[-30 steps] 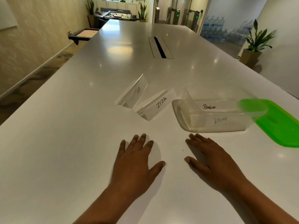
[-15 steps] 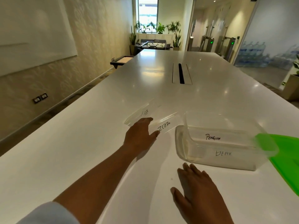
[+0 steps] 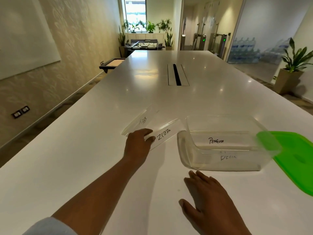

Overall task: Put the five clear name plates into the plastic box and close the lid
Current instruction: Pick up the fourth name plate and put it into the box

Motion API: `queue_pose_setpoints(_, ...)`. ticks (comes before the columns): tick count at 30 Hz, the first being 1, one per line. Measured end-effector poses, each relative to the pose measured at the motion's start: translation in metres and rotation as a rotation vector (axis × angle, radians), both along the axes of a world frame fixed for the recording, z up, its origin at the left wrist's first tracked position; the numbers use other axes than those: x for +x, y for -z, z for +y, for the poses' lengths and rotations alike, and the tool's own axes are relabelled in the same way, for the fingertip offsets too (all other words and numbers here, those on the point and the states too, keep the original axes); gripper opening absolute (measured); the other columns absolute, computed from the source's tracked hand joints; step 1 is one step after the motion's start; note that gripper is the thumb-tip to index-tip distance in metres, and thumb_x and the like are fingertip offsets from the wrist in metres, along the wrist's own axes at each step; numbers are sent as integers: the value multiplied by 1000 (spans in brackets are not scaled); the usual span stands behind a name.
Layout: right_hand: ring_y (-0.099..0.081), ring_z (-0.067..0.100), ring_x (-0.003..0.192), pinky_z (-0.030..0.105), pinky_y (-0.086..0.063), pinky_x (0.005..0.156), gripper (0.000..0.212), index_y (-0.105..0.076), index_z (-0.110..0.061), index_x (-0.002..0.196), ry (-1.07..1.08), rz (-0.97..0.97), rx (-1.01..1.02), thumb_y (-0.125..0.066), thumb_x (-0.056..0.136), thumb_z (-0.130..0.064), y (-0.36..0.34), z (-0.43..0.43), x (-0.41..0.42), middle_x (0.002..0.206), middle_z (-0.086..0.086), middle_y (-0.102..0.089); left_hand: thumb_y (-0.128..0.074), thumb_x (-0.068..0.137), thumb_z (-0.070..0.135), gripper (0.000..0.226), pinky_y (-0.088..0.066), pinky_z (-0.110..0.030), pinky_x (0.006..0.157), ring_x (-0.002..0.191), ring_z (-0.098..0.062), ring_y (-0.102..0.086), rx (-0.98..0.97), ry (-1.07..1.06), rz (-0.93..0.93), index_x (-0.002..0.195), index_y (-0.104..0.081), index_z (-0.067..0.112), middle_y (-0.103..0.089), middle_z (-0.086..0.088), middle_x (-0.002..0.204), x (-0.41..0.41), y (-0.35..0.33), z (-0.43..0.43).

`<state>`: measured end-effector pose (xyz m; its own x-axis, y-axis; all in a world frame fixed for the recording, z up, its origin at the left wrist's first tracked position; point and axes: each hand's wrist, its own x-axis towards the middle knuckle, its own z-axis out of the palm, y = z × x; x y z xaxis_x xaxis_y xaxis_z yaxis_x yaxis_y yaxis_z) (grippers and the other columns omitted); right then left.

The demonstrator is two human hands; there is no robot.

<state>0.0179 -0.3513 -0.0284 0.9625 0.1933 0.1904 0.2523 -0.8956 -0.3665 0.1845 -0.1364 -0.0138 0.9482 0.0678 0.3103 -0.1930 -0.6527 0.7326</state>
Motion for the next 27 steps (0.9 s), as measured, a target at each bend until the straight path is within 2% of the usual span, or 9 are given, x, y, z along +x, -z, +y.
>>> queue_pose_setpoints(2, -21, 1, 142, 19, -7, 110, 71, -49, -35, 136, 8, -5, 0, -42, 74, -70, -1, 0, 0, 151, -17, -35, -74, 85, 20, 20, -53, -26, 83, 92, -14, -70, -48, -15, -10, 105, -75, 20, -76, 4, 95, -5, -3, 3)
queue_pose_setpoints(6, -23, 0, 140, 20, -9, 111, 68, -49, -36, 136, 23, -10, 13, -47, 76, -67, -2, 1, -2, 150, -17, -37, -76, 84, 15, 25, -40, 2, 70, 86, -4, -63, -120, -46, -43, 109, -76, 17, -76, -2, 103, -20, -17, 18)
queue_pose_setpoints(9, -24, -1, 140, 20, -9, 110, 68, -49, -36, 135, 35, -17, -14, -46, 76, -68, -3, 2, -3, 149, -17, -38, -76, 84, 15, 24, -37, 7, 68, 82, 0, -62, -149, -61, -91, 108, -76, 14, -77, -2, 102, -43, -30, 32)
queue_pose_setpoints(13, -19, -9, 135, 16, -6, 109, 67, -49, -37, 135, 35, -32, -7, -43, 77, -70, -4, 3, -5, 149, -19, -37, -75, 85, 19, 22, -42, 4, 70, 80, 20, -63, -284, -47, -85, 107, -75, 22, -69, 23, 91, -88, -33, 46)
queue_pose_setpoints(16, -16, -13, 133, 16, -10, 110, 65, -51, -36, 134, 35, -45, 2, -46, 78, -68, -4, 4, -6, 148, -19, -38, -76, 83, 22, 23, -54, -11, 73, 87, 8, -69, -413, -43, -37, 99, -74, 38, -74, 23, 89, -122, -29, 58)
queue_pose_setpoints(18, -21, -10, 131, 22, -19, 109, 62, -55, -32, 132, 35, -51, -4, -51, 79, -64, -5, 5, -7, 146, -12, -44, -77, 82, 24, 22, -56, -18, 74, 90, 2, -71, -455, -47, 12, 99, -76, 39, -77, 20, 92, -141, -24, 67)
queue_pose_setpoints(21, -24, -8, 130, 24, -21, 107, 58, -58, -28, 130, 28, -59, -2, -58, 81, -58, -5, 5, -9, 145, -9, -46, -76, 81, 25, 24, -57, -26, 77, 93, -4, -72, -478, -59, 77, 102, -77, 37, -77, 19, 97, -163, -20, 82)
queue_pose_setpoints(25, -27, -6, 135, 21, -25, 106, 52, -62, -32, 124, 78, -23, 179, -75, 75, -44, -10, 4, -8, 141, -17, -47, -75, 72, 38, 24, -57, -21, 70, 89, -4, -72, -490, -34, 142, 96, -78, 38, -78, 18, 92, -179, -21, 96)
queue_pose_setpoints(27, -39, -3, 132, 21, -32, 103, 51, -61, -38, 118, 103, -10, 339, -81, 71, -35, -15, 4, -8, 134, -19, -55, -78, 75, 30, 21, -57, -23, 73, 89, -3, -72, -480, -2, 184, 94, -79, 37, -78, 17, 92, -183, -22, 98)
